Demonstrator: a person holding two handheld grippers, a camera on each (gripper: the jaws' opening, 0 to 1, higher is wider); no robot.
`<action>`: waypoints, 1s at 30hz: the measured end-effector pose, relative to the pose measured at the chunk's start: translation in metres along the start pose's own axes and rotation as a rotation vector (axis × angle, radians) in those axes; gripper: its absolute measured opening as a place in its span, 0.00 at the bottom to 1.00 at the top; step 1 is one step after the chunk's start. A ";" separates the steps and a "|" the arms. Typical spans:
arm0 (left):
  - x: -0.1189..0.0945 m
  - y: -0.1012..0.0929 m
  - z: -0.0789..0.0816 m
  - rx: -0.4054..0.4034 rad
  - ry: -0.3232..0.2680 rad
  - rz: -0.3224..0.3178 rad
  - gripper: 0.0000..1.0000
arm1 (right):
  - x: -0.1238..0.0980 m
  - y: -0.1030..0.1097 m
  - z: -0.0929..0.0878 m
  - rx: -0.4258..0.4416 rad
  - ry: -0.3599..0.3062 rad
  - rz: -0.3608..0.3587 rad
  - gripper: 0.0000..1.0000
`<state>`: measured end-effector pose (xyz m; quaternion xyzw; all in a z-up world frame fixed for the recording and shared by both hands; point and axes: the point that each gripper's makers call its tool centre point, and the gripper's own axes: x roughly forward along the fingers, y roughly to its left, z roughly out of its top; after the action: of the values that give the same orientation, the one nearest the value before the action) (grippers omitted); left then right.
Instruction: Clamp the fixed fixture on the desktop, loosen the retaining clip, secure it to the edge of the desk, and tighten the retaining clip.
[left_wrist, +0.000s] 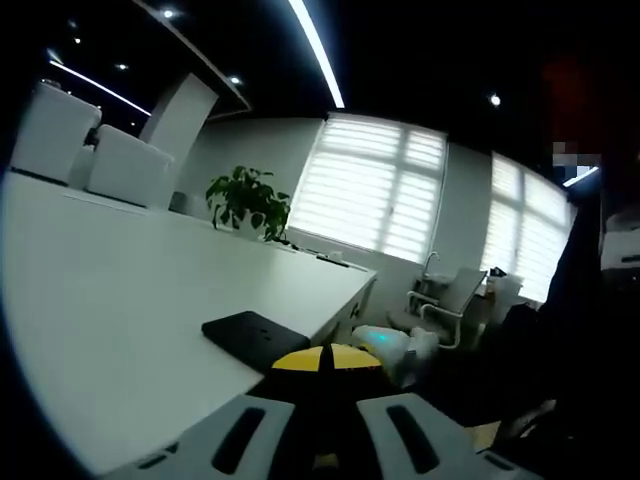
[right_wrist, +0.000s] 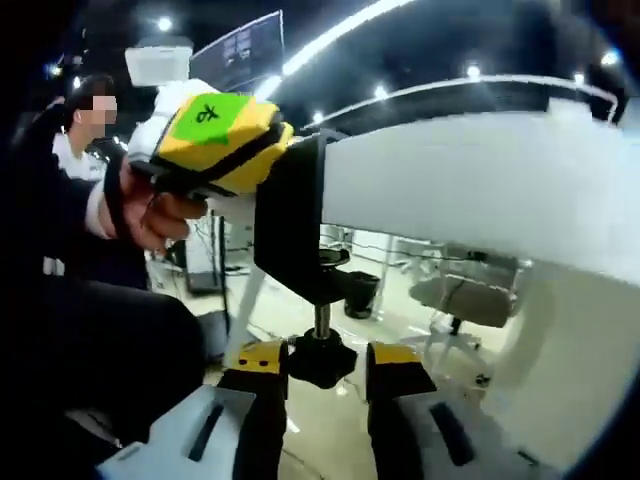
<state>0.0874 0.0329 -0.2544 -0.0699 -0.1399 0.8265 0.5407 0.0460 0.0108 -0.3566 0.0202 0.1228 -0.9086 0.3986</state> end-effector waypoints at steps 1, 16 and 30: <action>0.000 0.000 0.000 0.003 0.001 0.000 0.01 | -0.002 -0.003 -0.001 0.000 0.014 -0.048 0.37; -0.001 -0.001 0.002 -0.001 -0.031 -0.009 0.01 | 0.008 -0.001 -0.004 0.222 0.089 -0.533 0.24; -0.001 -0.002 0.001 -0.001 -0.019 -0.008 0.01 | 0.009 0.008 0.001 0.198 0.056 -0.054 0.23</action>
<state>0.0896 0.0327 -0.2528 -0.0618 -0.1459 0.8248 0.5427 0.0459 -0.0014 -0.3590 0.0817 0.0438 -0.9258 0.3665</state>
